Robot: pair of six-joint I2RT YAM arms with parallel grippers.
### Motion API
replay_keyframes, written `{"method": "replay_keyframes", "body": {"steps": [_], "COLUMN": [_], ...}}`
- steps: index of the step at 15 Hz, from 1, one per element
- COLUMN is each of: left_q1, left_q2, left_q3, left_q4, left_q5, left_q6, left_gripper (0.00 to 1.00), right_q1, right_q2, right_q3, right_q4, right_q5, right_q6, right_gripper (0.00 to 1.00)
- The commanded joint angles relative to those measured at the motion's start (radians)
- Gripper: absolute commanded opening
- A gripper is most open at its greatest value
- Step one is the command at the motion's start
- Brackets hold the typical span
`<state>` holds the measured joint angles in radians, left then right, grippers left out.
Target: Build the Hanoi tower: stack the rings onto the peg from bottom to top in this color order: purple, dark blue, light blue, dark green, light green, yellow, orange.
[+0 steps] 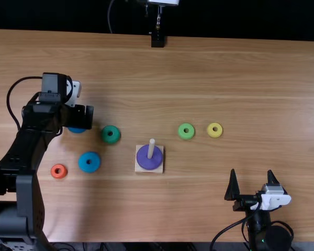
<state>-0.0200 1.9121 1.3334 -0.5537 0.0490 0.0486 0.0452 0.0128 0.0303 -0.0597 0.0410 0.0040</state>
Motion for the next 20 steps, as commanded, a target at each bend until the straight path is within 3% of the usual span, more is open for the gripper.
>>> {"method": "replay_keyframes", "body": {"steps": [1,20], "left_q1": [-0.006,-0.018], "left_q2": [0.042,0.085], "left_q3": [0.027,0.024], "left_q4": [-0.008,-0.024], "left_q5": [-0.029,-0.032], "left_q6": [0.007,0.007], "left_gripper": [1.00,1.00], "right_q1": [-0.010,-0.010], "right_q2": [-0.013,-0.013], "right_q3": [-0.015,-0.015], "right_q4": [0.007,0.007], "right_q5": [-0.008,-0.008], "right_q6": [0.002,0.000], "right_gripper": [1.00,1.00]}}
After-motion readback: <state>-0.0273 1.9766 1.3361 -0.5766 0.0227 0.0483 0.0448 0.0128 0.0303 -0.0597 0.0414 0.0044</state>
